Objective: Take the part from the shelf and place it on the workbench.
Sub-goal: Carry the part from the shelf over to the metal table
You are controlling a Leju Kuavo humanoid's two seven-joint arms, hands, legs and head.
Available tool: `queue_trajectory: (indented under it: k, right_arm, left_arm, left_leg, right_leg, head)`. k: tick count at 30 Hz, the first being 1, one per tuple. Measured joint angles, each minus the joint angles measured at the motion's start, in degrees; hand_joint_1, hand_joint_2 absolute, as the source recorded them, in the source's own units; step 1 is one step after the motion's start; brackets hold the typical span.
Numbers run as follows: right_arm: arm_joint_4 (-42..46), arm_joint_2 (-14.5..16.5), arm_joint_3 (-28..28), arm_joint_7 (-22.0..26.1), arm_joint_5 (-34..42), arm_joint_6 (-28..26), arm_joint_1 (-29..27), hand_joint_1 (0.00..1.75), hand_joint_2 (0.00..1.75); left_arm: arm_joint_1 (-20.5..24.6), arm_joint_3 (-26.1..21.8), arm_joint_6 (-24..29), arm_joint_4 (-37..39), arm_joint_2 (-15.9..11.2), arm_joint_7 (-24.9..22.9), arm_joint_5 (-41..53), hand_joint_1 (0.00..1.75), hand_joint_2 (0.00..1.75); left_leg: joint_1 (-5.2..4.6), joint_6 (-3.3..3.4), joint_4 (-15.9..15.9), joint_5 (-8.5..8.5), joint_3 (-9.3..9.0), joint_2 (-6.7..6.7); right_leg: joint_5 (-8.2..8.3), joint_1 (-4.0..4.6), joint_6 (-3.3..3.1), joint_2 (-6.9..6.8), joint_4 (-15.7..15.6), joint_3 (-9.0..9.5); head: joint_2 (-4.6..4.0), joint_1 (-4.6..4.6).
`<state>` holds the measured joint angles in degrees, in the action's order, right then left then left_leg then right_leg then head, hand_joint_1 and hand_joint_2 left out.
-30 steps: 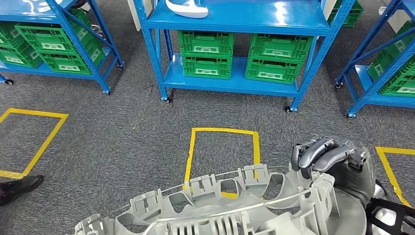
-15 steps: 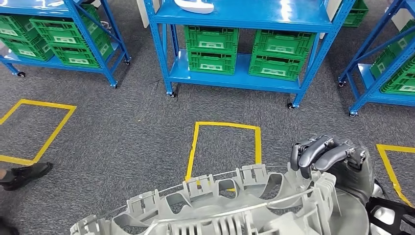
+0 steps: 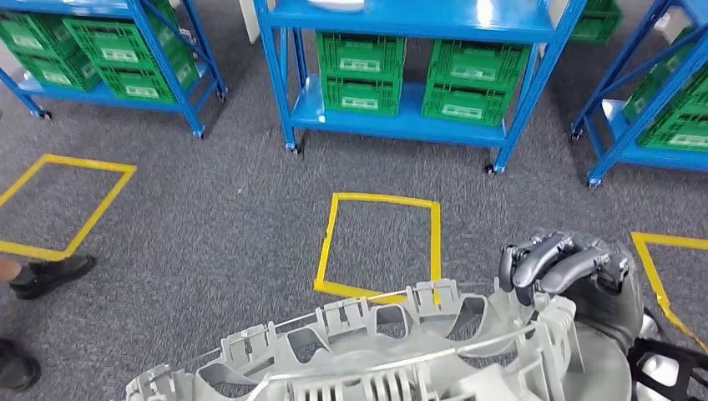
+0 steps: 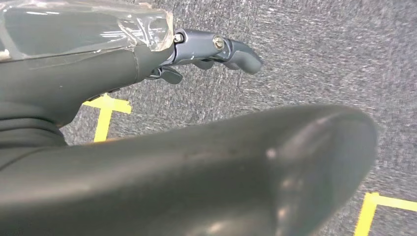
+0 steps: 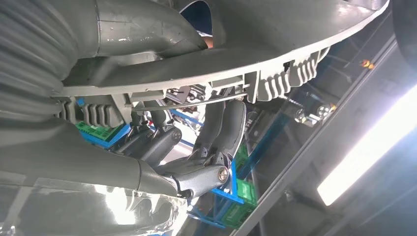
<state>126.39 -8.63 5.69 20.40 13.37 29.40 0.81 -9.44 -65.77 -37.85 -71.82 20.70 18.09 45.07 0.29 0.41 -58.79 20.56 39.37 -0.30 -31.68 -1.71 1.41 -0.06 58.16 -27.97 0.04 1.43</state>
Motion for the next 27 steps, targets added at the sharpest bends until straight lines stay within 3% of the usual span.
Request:
queue_trajectory:
  k: [1,2,4,5,6,7,8,9,11,12,13,15,16,17,18,20,21,22,23,24,25,27]
  right_arm:
    - [-0.01,0.02,0.01,0.02,0.03,-0.01,-0.01,1.75,1.75]
    - [-0.01,0.03,0.02,0.04,0.08,-0.01,0.00,1.75,1.75]
    - [-0.01,0.08,0.02,0.17,0.20,-0.01,-0.02,1.75,1.75]
    - [-0.01,0.10,0.02,0.26,0.25,-0.01,-0.05,1.75,1.75]
    - [-0.01,0.14,0.02,0.37,0.30,0.00,-0.08,1.75,1.75]
    - [-0.01,0.17,0.01,0.47,0.33,0.01,-0.11,1.75,1.75]
    - [-0.01,0.20,-0.01,0.56,0.37,0.04,-0.15,1.75,1.75]
    - [0.03,0.23,-0.05,0.64,0.35,0.06,-0.17,1.75,1.75]
    - [0.37,0.37,-0.30,0.96,-0.31,-0.31,-0.30,1.75,1.75]
    - [0.58,0.50,-0.51,1.32,-0.90,-0.62,-0.38,1.75,1.75]
    - [0.77,0.67,-0.80,1.93,-1.48,-0.93,-0.54,1.75,1.75]
    - [0.91,0.96,-1.40,3.39,-1.85,-1.04,-1.03,1.75,1.75]
    - [0.92,1.04,-1.72,3.99,-1.61,-0.83,-1.31,1.75,1.75]
    - [0.93,1.11,-2.00,4.37,-1.25,-0.53,-1.54,1.75,1.75]
    - [0.94,1.17,-2.26,4.57,-0.88,-0.19,-1.66,1.75,1.75]
    - [0.95,1.31,-2.70,4.69,-0.33,0.40,-1.75,1.75,1.75]
    - [0.95,1.37,-2.87,4.72,-0.14,0.60,-1.79,1.75,1.75]
    - [0.94,1.42,-3.01,4.76,0.04,0.79,-1.81,1.75,1.75]
    - [0.93,1.47,-3.09,4.87,0.20,0.98,-1.82,1.75,1.75]
    - [0.93,1.52,-3.14,5.04,0.32,1.20,-1.79,1.75,1.75]
    - [0.93,1.58,-3.19,5.22,0.39,1.39,-1.70,1.75,1.75]
    - [0.97,1.72,-3.31,5.49,0.22,1.60,-1.54,1.75,1.75]
  left_arm:
    - [-0.08,-0.03,0.01,0.01,0.02,-0.01,0.01,0.00,0.00]
    - [-0.14,-0.06,0.05,0.03,0.04,-0.01,-0.01,0.00,0.00]
    - [-0.18,-0.04,0.16,0.10,0.08,-0.01,-0.05,0.00,0.00]
    - [-0.17,0.00,0.23,0.15,0.08,-0.01,-0.09,0.00,0.00]
    - [-0.16,0.05,0.27,0.20,0.09,-0.01,-0.15,0.00,0.00]
    - [-0.15,0.10,0.31,0.24,0.09,-0.01,-0.26,0.00,0.00]
    - [-0.15,0.16,0.32,0.26,0.10,-0.01,-0.41,0.00,0.00]
    - [-0.14,0.26,0.32,0.26,0.10,-0.01,-0.58,0.00,0.00]
    - [-0.10,0.60,0.35,0.23,0.08,0.02,-0.85,0.00,0.00]
    - [-0.07,0.80,0.37,0.21,0.09,0.07,-0.85,0.00,0.00]
    - [-0.04,0.95,0.39,0.18,0.09,0.19,-0.74,0.00,0.00]
    - [0.00,1.05,0.36,0.16,0.09,0.57,-0.04,0.00,0.00]
    - [0.03,1.02,0.27,0.16,0.08,0.89,0.47,0.00,0.00]
    - [0.09,0.96,0.11,0.17,0.07,1.23,1.11,0.00,0.00]
    - [0.18,0.88,-0.11,0.19,0.08,1.60,1.67,0.00,0.00]
    - [0.42,0.70,-0.51,0.29,0.10,2.18,2.67,0.00,0.00]
    - [0.53,0.62,-0.63,0.38,0.13,2.39,2.97,0.00,0.00]
    - [0.66,0.51,-0.72,0.48,0.14,2.57,3.27,0.00,0.00]
    - [0.78,0.35,-0.79,0.60,0.15,2.79,3.59,0.00,0.00]
    - [0.93,0.11,-0.86,0.72,0.16,3.03,3.95,0.00,0.00]
    - [1.10,-0.17,-0.95,0.84,0.16,3.28,4.37,0.00,0.00]
    - [1.42,-0.81,-1.06,1.01,0.18,3.79,5.12,0.00,0.00]
  left_leg:
    - [0.18,-0.33,-0.74,1.36,0.34,-0.01]
    - [0.32,-0.65,-2.58,3.94,0.87,0.02]
    - [0.47,-1.19,-9.18,10.54,2.07,0.11]
    - [0.50,-1.32,-12.85,12.59,2.46,0.13]
    - [0.52,-1.34,-15.51,13.16,2.33,0.15]
    - [0.53,-1.26,-16.60,12.48,1.42,0.16]
    - [0.52,-1.05,-15.57,11.07,-0.56,0.15]
    - [0.48,-0.73,-12.64,9.89,-3.58,0.14]
    - [0.15,0.03,-3.34,10.46,-11.03,0.06]
    - [-0.14,0.32,0.17,11.28,-13.45,0.01]
    - [-0.52,0.60,2.39,11.87,-14.68,-0.04]
    - [-0.94,1.19,3.42,10.58,-13.91,0.14]
    - [-0.98,1.69,3.79,9.67,-13.24,0.33]
    - [-0.93,2.15,4.12,8.67,-12.40,0.59]
    - [-0.89,2.55,4.28,7.76,-11.52,0.86]
    - [-1.13,2.98,4.25,6.02,-9.51,1.31]
    - [-1.25,3.02,4.20,5.10,-8.44,1.58]
    - [-1.33,2.99,4.11,4.20,-7.30,1.88]
    - [-1.36,2.92,3.94,3.36,-6.16,2.19]
    - [-1.37,2.79,3.62,2.60,-4.92,2.44]
    - [-1.40,2.59,3.08,2.00,-3.75,2.62]
    - [-1.50,2.04,1.84,1.01,-2.02,2.92]
  right_leg:
    - [0.60,-0.01,-0.62,-0.14,0.00,-0.54]
    - [1.32,-0.05,-1.13,-0.28,-0.03,-1.25]
    - [2.87,0.10,-1.60,-0.38,0.02,-2.88]
    - [3.70,0.20,-1.62,-0.39,0.05,-3.78]
    - [4.51,0.32,-1.58,-0.39,0.09,-4.69]
    - [5.31,0.42,-1.51,-0.38,0.12,-5.69]
    - [6.10,0.54,-1.42,-0.37,0.13,-6.67]
    - [6.85,0.63,-1.31,-0.34,0.14,-7.53]
    - [8.18,0.76,-0.87,-0.37,0.12,-8.64]
    - [8.84,0.70,-0.53,-0.47,-0.02,-8.87]
    - [9.53,0.55,-0.09,-0.59,-0.25,-9.02]
    - [10.61,0.25,0.61,-0.68,-0.78,-9.39]
    - [9.91,0.18,0.56,-0.60,-0.41,-9.83]
    - [8.09,0.21,0.20,-0.51,0.85,-10.42]
    - [5.27,0.21,-0.37,-0.43,3.29,-11.14]
    - [0.10,0.30,-0.87,-0.33,10.60,-12.36]
    - [-0.73,0.31,-0.53,-0.30,13.99,-12.47]
    - [-0.21,0.31,0.13,-0.28,16.11,-11.97]
    - [1.23,0.30,0.89,-0.31,16.30,-10.62]
    - [2.64,0.30,1.47,-0.46,14.36,-8.25]
    - [2.99,0.33,1.61,-0.66,10.41,-4.76]
    - [0.76,0.58,0.88,-0.96,1.10,1.67]
  head:
    - [0.00,0.08]
    - [0.00,0.14]
    - [0.00,0.26]
    - [0.00,0.29]
    - [0.00,0.29]
    - [0.00,0.30]
    - [0.00,0.30]
    - [0.00,0.29]
    - [0.00,0.26]
    - [0.00,0.21]
    - [0.00,0.26]
    - [0.00,0.36]
    - [0.00,0.38]
    - [0.00,0.26]
    - [0.00,0.17]
    - [0.00,0.01]
    - [0.00,0.00]
    - [0.00,-0.01]
    - [0.00,-0.01]
    - [0.00,-0.02]
    - [0.00,-0.03]
    - [0.00,0.07]
